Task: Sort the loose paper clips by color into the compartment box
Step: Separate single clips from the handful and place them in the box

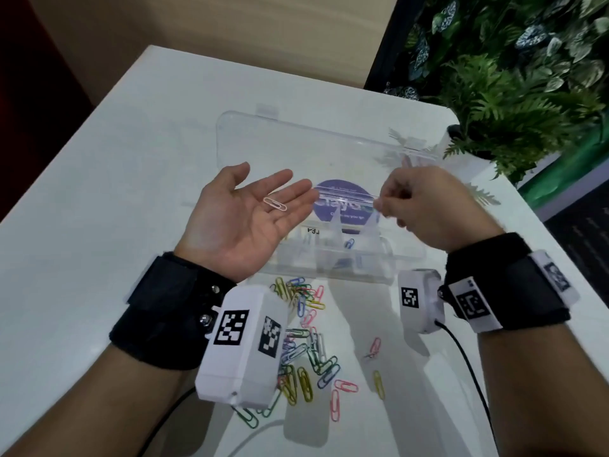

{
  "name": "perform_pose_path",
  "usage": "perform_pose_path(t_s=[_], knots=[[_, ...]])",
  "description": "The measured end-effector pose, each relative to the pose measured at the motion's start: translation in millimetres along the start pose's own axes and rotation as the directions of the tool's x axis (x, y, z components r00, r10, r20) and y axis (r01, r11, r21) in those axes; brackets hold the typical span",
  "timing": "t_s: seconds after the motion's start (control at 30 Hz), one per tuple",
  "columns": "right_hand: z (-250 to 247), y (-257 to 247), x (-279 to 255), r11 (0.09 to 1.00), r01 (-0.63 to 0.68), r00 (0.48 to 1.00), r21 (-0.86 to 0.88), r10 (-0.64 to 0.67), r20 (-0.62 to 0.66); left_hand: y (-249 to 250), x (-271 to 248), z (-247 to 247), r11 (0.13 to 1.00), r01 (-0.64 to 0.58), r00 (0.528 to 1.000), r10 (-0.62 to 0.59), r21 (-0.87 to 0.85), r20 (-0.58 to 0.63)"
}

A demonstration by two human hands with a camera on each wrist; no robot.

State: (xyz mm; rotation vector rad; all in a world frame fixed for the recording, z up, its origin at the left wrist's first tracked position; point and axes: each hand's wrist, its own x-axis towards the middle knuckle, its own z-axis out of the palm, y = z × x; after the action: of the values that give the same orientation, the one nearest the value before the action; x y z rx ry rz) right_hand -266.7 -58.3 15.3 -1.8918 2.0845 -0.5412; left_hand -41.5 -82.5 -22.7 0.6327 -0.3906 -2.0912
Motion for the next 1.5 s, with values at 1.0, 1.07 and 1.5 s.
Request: perform_pose_path(t_s=[1.0,1.07,1.5], knots=[[38.2,-65.1,7.1,0.956,0.283,0.957,-0.074,-0.277,0.080,3.3,1.6,-3.7,0.991,0.008,1.000,-0.010,0.133,0.016],[36.4,-58.2,7.6,0.952,0.227,0.968,-0.205,-0.198,0.153,7.3,1.1,-4.0,0.989,-0.010,0.999,0.016,0.151,-0.036],[17.1,-59.3,-41.6,0.966,0.182,0.956,-0.185,-0.129,0.265,18.2,-50.0,10.2,0.650,-0.173,0.972,0.234,0.740,0.022]])
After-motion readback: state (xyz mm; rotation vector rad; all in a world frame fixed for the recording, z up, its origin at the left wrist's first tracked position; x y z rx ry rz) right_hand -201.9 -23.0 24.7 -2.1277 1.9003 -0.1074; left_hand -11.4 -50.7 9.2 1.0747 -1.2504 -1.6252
